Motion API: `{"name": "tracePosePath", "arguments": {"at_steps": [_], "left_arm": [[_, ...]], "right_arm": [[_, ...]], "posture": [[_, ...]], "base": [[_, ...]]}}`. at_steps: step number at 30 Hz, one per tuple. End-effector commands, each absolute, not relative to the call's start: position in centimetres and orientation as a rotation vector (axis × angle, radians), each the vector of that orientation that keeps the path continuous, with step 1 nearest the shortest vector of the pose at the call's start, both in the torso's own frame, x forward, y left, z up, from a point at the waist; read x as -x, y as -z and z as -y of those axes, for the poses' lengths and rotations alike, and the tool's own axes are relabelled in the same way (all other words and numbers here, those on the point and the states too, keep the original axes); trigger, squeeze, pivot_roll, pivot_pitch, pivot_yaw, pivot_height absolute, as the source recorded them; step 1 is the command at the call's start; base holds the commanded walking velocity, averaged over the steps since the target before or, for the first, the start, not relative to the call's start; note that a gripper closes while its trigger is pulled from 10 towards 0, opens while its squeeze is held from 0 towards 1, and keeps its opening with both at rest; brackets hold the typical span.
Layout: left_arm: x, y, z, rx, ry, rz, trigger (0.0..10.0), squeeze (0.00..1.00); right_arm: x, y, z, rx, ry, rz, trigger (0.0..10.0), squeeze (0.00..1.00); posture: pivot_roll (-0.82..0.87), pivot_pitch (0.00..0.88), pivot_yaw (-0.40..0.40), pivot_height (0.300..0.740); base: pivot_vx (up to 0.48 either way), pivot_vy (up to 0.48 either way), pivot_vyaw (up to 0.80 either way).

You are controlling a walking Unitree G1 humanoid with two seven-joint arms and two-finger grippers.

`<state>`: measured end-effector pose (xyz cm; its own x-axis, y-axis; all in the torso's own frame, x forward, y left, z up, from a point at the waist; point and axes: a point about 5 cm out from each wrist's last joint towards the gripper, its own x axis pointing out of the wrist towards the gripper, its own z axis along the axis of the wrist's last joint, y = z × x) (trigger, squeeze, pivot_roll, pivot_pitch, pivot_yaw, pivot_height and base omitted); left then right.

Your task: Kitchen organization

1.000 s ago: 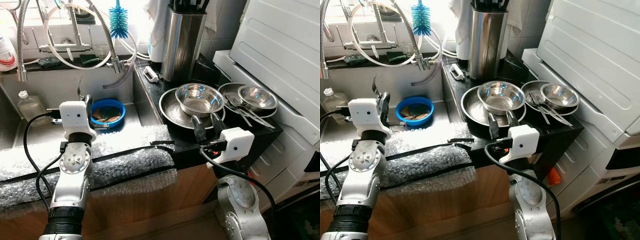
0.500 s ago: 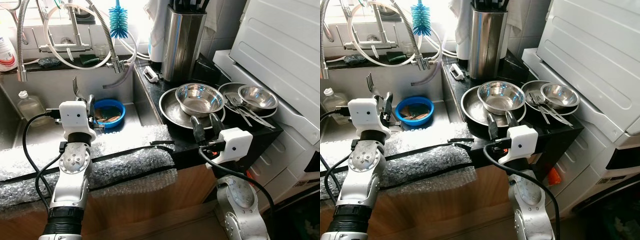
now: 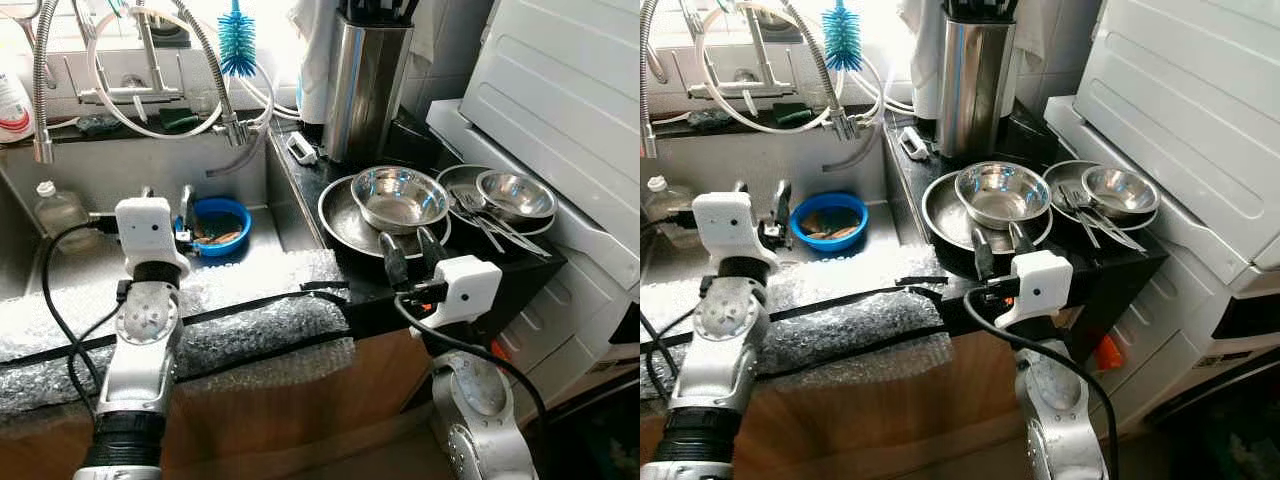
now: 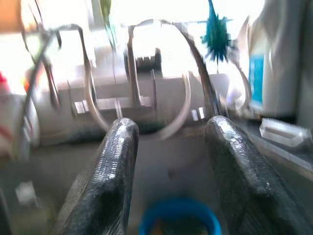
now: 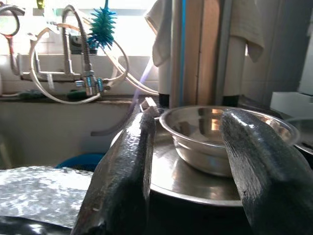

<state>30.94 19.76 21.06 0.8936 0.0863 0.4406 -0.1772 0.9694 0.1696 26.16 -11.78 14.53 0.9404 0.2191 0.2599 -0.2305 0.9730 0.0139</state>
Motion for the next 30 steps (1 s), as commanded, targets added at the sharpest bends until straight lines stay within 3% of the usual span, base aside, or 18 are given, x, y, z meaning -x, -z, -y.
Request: {"name": "tracePosePath", "arguments": {"at_steps": [1, 11, 13, 14, 16, 17, 26, 27, 30], "left_arm": [[-30.5, -23.1, -19.5, -0.277, -0.100, 0.512, 10.0, 0.00], [-28.3, -21.5, -23.2, -0.412, -0.141, 0.411, 10.0, 0.00], [-27.8, -20.7, -23.3, -0.415, -0.146, 0.376, 10.0, 0.00], [-27.7, -20.6, -23.1, -0.412, -0.143, 0.373, 10.0, 0.00], [-27.7, -20.5, -22.9, -0.408, -0.138, 0.370, 10.0, 0.00], [-27.8, -20.5, -22.6, -0.404, -0.133, 0.371, 10.0, 0.00], [-28.1, -21.0, -21.7, -0.396, -0.110, 0.388, 10.0, 0.00], [-28.2, -21.0, -21.7, -0.395, -0.110, 0.387, 10.0, 0.00], [-28.2, -20.9, -21.6, -0.391, -0.106, 0.387, 10.0, 0.00]], "right_arm": [[-26.4, -14.7, 12.3, -0.054, -0.203, 0.254, 10.0, 0.00], [-27.1, -15.3, 13.3, -0.144, -0.124, 0.236, 10.0, 0.00], [-27.9, -16.1, 14.1, -0.254, -0.068, 0.228, 10.0, 0.00], [-28.2, -16.4, 14.3, -0.274, -0.048, 0.223, 10.0, 0.95], [-28.6, -16.6, 14.6, -0.287, -0.028, 0.215, 10.0, 0.95], [-28.8, -16.9, 14.7, -0.308, -0.019, 0.215, 10.0, 1.00], [-30.6, -18.9, 14.4, -0.424, -0.016, 0.200, 10.0, 0.97], [-30.9, -18.7, 14.4, -0.423, 0.005, 0.177, 10.0, 0.00], [-31.6, -18.6, 14.5, -0.527, 0.047, 0.131, 10.0, 0.00]], "posture": [[-0.06, 0.000, -0.054, 0.727], [-0.05, 0.001, -0.053, 0.727], [-0.05, 0.004, -0.057, 0.727], [-0.05, 0.004, -0.058, 0.727], [-0.05, 0.004, -0.058, 0.727], [-0.06, 0.002, -0.058, 0.727], [-0.06, 0.003, -0.056, 0.727], [-0.06, 0.002, -0.056, 0.727], [-0.06, 0.002, -0.054, 0.727]], "base": [[0.000, 0.000, 0.00], [0.000, 0.000, 0.00], [0.000, 0.000, 0.00], [0.000, 0.000, 0.00], [0.000, 0.000, 0.00], [0.000, 0.000, 0.00], [0.000, 0.000, 0.00], [0.000, 0.000, 0.00], [0.000, 0.000, 0.00]]}}
